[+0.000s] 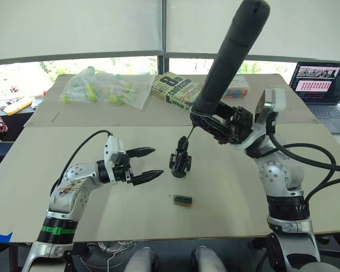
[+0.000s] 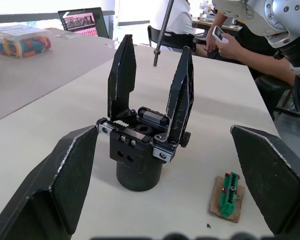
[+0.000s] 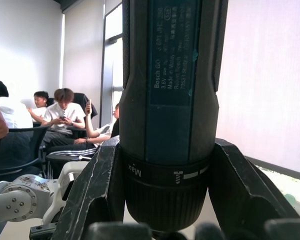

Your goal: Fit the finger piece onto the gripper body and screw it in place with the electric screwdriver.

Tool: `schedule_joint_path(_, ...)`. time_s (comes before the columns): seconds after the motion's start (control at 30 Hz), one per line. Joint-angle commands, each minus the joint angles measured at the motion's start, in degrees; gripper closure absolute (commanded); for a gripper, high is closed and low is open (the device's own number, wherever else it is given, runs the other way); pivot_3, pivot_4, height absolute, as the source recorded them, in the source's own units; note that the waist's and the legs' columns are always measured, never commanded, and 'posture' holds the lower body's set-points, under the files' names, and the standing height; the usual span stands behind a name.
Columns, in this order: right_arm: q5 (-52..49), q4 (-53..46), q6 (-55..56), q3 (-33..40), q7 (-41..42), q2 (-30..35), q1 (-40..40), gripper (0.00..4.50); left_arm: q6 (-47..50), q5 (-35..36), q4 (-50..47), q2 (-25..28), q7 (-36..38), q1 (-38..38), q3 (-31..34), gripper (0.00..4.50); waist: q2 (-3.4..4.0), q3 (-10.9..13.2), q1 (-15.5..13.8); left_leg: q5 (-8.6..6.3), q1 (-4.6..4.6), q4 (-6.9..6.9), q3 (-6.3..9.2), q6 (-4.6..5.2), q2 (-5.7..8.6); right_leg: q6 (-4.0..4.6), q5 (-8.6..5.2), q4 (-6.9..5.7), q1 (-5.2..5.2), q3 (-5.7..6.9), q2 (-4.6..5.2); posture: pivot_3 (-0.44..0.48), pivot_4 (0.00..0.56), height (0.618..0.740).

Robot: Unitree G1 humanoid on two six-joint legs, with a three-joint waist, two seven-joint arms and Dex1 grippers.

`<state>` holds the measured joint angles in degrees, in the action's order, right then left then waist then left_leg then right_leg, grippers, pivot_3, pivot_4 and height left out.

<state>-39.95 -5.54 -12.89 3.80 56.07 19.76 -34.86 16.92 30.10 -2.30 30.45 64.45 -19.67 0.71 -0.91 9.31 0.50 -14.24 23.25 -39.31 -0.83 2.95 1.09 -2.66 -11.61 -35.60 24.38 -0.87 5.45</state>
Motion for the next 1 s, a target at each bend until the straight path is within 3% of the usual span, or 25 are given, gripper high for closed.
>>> schedule_joint_path(0.03,0.19,-1.2,0.2,-0.33,-0.41,-0.75,-1.82,2.6,-2.2,-1.17,0.09,-0.35,-0.12,0.01,-0.12,0.0,0.0,0.0,0.15,0.0,0.0,0.0,0.0,0.0,0.0,0.0,0.0,-0.03,0.02,0.0,0.0,0.0,0.15,0.74)
schedule_joint_path(1.0,3.68,1.24,-0.33,-4.35,1.75,-2.59,0.73,2.6,-3.86,-3.39,0.64,-1.52,0.08,1.61,-3.18,0.0,0.01,0.01,0.19,0.0,0.03,0.02,0.0,-0.01,0.01,0.0,0.0,-0.08,0.11,0.01,0.09,0.0,0.15,0.74)
